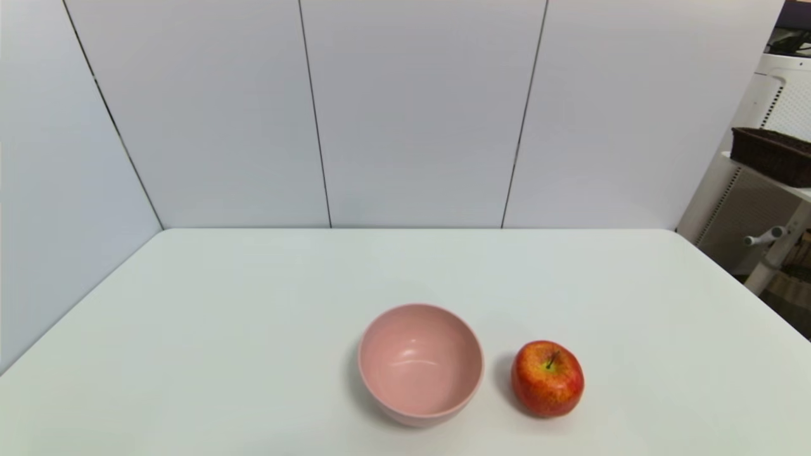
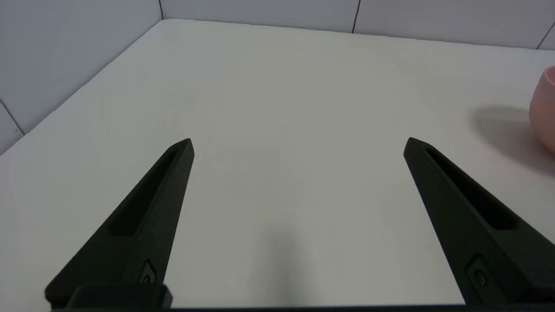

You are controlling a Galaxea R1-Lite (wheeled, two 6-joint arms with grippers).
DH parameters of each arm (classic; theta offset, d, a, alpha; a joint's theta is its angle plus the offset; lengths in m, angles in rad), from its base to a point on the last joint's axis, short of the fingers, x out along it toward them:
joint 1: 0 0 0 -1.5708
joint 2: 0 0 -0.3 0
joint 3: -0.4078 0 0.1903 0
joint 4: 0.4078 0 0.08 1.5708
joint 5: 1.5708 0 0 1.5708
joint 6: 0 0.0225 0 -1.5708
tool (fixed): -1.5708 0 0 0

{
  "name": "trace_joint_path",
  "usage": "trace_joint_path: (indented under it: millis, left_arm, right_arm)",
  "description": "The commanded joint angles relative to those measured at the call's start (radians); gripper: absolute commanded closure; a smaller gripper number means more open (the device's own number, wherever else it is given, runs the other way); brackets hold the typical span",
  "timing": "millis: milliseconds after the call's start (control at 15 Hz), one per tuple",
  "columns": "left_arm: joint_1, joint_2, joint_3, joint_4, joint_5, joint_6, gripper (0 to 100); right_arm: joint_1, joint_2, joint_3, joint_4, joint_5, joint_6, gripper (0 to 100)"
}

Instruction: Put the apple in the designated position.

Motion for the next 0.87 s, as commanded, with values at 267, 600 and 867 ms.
trace_joint_path:
  millis: [267,600,867]
  left_arm:
    - [0.0,0.002,0.0,0.0,0.001,-0.001,0]
    - [0.0,0.002,0.0,0.0,0.001,-0.001,0]
    - [0.0,0.002,0.0,0.0,0.003,-0.001,0]
  right_arm:
    - [0.0,0.001,-0.002,0.0,0.0,0.0,0]
    - [0.0,0.001,0.0,0.0,0.0,0.006,0]
    - [0.0,0.001,0.0,0.0,-0.002,0.006,0]
